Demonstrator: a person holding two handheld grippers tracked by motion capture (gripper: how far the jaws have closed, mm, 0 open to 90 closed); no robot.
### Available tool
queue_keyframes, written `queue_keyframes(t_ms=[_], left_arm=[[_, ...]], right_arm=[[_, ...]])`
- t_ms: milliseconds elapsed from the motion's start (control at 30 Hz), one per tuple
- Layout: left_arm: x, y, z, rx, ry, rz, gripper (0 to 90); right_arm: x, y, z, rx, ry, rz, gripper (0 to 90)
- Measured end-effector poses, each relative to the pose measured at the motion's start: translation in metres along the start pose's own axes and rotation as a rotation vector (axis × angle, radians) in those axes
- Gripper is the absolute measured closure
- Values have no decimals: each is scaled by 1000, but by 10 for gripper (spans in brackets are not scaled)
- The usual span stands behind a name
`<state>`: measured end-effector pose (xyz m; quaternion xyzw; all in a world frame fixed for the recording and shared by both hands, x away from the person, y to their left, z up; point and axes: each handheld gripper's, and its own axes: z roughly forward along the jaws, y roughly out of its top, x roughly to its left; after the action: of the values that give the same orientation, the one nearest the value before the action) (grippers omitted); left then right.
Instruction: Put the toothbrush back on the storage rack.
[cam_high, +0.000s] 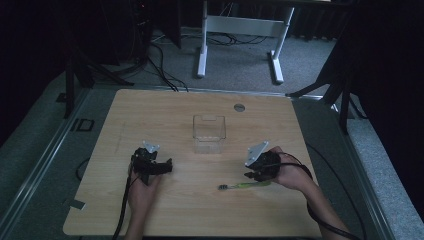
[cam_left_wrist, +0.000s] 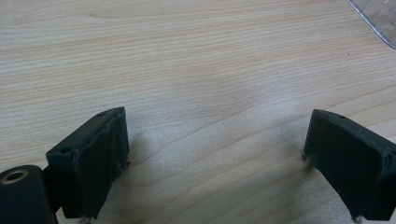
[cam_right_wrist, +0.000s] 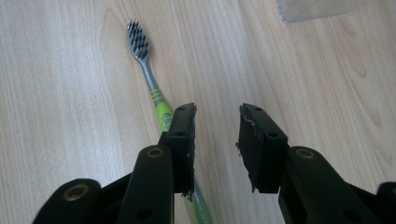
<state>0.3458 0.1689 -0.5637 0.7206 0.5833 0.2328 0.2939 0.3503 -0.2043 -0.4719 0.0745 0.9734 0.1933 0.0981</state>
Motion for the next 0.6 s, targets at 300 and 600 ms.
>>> queue_keyframes(t_ms=[300,600], left_arm=[[0,0,0,0,0,0,71],[0,0,0,1,0,1,71]], right_arm=[[1,0,2,12,24,-16,701],[2,1,3,24,38,-31,705]])
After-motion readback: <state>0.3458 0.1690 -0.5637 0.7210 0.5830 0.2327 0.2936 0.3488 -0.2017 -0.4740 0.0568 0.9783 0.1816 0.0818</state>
